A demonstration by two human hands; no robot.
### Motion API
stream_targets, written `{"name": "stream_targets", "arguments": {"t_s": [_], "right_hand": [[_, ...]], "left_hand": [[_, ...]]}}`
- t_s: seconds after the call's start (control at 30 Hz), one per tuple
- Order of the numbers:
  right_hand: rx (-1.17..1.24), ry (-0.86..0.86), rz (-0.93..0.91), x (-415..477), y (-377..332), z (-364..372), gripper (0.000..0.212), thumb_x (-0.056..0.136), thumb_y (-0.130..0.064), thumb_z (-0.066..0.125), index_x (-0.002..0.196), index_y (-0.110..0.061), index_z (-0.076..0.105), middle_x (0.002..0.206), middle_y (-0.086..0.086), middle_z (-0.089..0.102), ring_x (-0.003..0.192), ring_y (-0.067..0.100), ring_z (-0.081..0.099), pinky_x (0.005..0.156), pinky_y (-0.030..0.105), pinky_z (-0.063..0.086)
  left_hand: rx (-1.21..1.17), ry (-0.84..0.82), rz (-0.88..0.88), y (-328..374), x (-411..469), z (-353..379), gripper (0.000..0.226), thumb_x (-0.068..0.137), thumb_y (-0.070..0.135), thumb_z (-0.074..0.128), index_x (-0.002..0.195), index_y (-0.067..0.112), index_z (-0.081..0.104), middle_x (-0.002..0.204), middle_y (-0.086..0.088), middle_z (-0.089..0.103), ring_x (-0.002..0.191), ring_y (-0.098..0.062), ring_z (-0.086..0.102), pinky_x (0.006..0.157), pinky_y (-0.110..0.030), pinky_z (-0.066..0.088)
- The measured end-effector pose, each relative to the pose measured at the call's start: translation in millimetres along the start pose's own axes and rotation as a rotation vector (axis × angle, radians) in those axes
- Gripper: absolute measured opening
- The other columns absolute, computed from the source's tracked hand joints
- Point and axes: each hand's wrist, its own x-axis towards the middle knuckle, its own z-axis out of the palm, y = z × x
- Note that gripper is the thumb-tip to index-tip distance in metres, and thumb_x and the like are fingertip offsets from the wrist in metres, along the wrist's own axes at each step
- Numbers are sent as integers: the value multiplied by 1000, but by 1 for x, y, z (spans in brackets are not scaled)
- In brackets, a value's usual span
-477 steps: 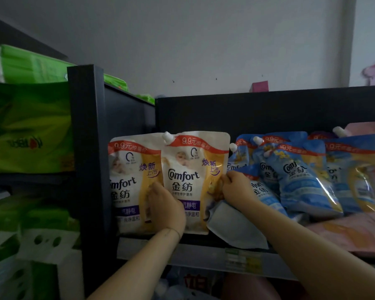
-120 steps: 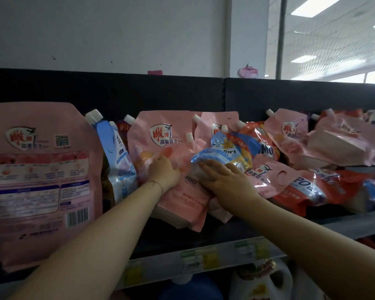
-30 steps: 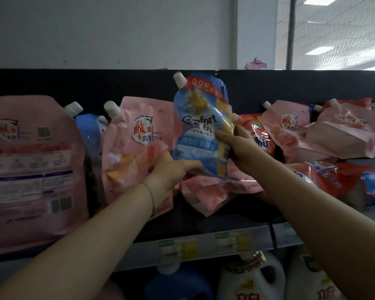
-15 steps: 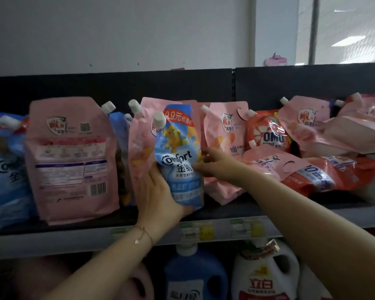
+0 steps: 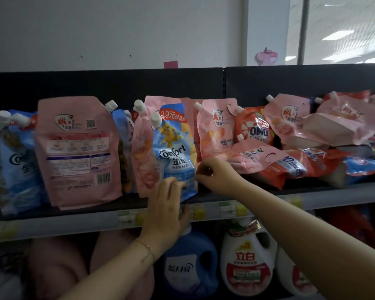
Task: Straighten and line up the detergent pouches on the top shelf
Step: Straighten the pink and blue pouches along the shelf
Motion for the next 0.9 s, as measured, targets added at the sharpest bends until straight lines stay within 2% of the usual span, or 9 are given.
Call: {"name": "stream_targets", "arguments": {"t_s": [0.13,0.27,0.37,0.5,0.6,0.67,0.73,0.8,0.9], "right_hand": [[-31,-16,-52,-18,-1,0,9,85,-20,67,85,-12,63,87,0,61,78,13,54,72,28,45],[-87,9,-22,-25,18,-15,14,86,-28,64,90,-15,60,93,0,59,85,17,55,77,34,48],[-142,-9,28,-18,39,-37,19,88,-29,63,98,-13,62,96,-1,58,89,18,55,79,33,48],[-201,-66,-19,-8,72,-64,21,88,-26,61,103,-11,61,105,4,58,94,22,55,82,34,47],[-449,-181,-90,-1,94,-77,35,85,-20,61,118,-18,49,118,3,48,107,25,50,85,37,47],[-738,-181,-123,7,107,-85,53,83,-21,64,130,-20,40,128,4,45,118,27,46,91,40,42],[-935,-181,-73,13,114,-89,60,84,-27,63,138,-18,35,134,7,46,123,31,45,98,43,40],[-1020,-176,-50,18,116,-87,54,85,-32,61,133,-16,42,127,8,54,117,31,51,95,42,42],[-1071,-149,-170,22,110,-82,33,89,-24,57,120,-14,56,118,8,60,111,30,55,89,40,42]], "left_hand": [[54,-181,47,14,3,3,46,70,20,71,112,14,53,114,-4,50,105,-22,44,88,-36,47],[26,-219,27,28,27,16,42,71,22,70,108,14,53,108,-2,49,100,-19,39,84,-32,43],[5,-271,15,41,45,32,33,77,24,64,107,17,51,109,0,47,102,-20,42,83,-38,45],[106,-330,-39,56,72,63,47,80,36,61,120,18,44,122,0,44,113,-21,40,95,-34,37],[201,-415,-194,68,95,86,62,79,54,60,126,22,35,129,1,41,120,-22,39,97,-40,35],[271,-452,-283,74,104,100,72,75,63,60,128,23,32,132,1,41,123,-24,39,97,-46,33],[334,-458,-339,75,107,109,78,72,66,62,128,22,30,132,-2,43,123,-27,41,98,-46,31],[368,-439,-376,72,108,114,75,73,64,63,126,20,34,130,-3,45,121,-27,44,98,-43,32],[400,-361,-344,67,111,115,56,78,56,62,115,20,42,120,-1,56,111,-25,54,90,-37,38]]}}
